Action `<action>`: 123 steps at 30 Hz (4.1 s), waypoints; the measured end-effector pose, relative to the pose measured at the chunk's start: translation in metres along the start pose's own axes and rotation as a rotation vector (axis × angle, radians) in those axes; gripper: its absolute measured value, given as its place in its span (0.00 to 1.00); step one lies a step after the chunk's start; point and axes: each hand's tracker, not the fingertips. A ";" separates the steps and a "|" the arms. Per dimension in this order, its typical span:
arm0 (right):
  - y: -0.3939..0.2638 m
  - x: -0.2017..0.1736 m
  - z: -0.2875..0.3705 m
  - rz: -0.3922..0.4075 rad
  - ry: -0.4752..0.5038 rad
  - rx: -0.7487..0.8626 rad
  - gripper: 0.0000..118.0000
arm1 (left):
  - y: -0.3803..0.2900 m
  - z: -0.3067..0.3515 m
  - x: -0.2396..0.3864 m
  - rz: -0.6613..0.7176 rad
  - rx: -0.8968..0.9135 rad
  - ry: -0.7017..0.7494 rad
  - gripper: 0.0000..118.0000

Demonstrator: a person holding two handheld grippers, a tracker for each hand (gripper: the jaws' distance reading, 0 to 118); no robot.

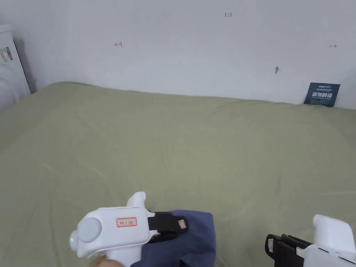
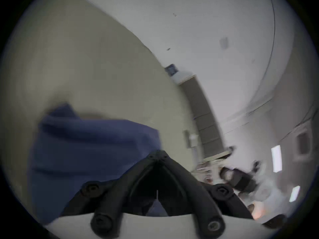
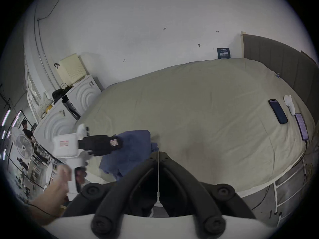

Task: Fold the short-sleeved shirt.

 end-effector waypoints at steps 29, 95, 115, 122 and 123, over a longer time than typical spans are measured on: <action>-0.030 -0.009 -0.232 -0.285 0.780 -0.428 0.01 | 0.054 0.159 -0.024 -0.036 0.023 0.327 0.00; 0.026 -0.014 -0.143 0.022 0.538 -0.229 0.01 | 0.178 0.424 -0.039 -0.113 0.275 1.094 0.50; 0.069 -0.053 -0.015 0.279 -0.336 0.335 0.02 | -0.044 0.025 0.205 -0.769 0.381 0.931 0.00; 0.058 -0.056 -0.002 0.266 -0.395 0.377 0.03 | -0.068 0.020 0.214 -0.769 0.424 0.941 0.00; 0.057 -0.056 0.000 0.279 -0.395 0.382 0.04 | -0.069 0.020 0.215 -0.777 0.429 0.941 0.00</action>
